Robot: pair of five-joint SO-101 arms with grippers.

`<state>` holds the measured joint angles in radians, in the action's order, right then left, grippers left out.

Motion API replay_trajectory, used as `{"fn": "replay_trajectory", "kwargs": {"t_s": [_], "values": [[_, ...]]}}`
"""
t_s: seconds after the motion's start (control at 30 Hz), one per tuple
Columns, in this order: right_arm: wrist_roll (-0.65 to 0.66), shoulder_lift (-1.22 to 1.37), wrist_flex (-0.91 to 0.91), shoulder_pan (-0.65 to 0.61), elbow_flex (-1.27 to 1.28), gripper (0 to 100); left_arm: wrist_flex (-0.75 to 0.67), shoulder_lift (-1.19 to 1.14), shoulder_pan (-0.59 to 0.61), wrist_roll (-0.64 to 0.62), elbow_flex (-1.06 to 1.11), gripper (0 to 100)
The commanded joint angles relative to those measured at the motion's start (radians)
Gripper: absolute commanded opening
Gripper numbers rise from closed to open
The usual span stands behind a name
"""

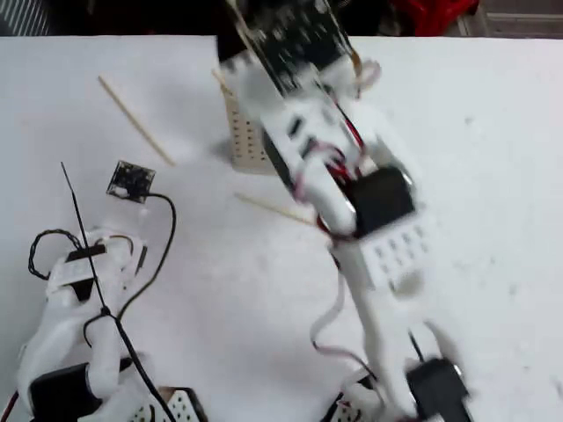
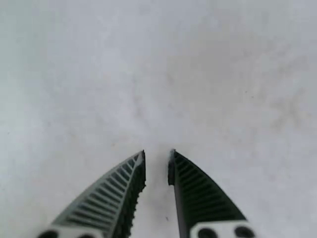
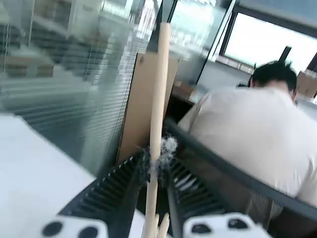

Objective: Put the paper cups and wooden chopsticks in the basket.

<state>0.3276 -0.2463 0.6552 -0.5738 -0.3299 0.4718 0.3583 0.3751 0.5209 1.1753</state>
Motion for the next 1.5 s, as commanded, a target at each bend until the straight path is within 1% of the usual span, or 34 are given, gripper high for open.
{"fn": "replay_trajectory", "kwargs": {"t_s": [0.0,0.13,0.27,0.47,0.63,0.83,0.93,1.13,1.33,1.37,1.47], "values": [[-0.005,0.220,-0.171,0.004,-0.230,1.8,-0.014,0.031,-0.018,0.011,-0.006,10],[-0.009,0.378,-0.180,0.019,-0.361,1.8,-0.014,0.031,-0.018,0.011,-0.006,10],[-0.011,0.467,-0.179,0.050,-0.391,1.8,-0.014,0.031,-0.018,0.011,-0.006,10],[-0.011,0.479,-0.130,0.048,-0.394,2.6,-0.014,0.031,-0.018,0.011,-0.006,10],[-0.011,0.479,-0.102,0.053,-0.397,10.7,-0.014,0.031,-0.018,0.011,-0.006,10],[-0.005,0.469,-0.035,0.050,-0.400,5.7,-0.014,0.031,-0.018,0.011,-0.006,10],[-0.005,0.418,0.091,0.047,-0.397,1.8,-0.014,0.031,-0.018,0.011,-0.006,10],[-0.008,0.239,0.392,0.021,-0.399,1.8,-0.014,0.031,-0.018,0.011,-0.006,10],[-0.002,0.021,0.822,0.015,-0.390,2.1,-0.014,0.031,-0.018,0.009,-0.006,10],[0.011,0.001,0.885,0.016,-0.390,2.1,-0.015,0.031,-0.018,0.009,-0.006,10],[0.138,-0.008,1.063,0.016,-0.387,2.2,-0.015,0.031,-0.018,0.009,-0.006,10]]}}
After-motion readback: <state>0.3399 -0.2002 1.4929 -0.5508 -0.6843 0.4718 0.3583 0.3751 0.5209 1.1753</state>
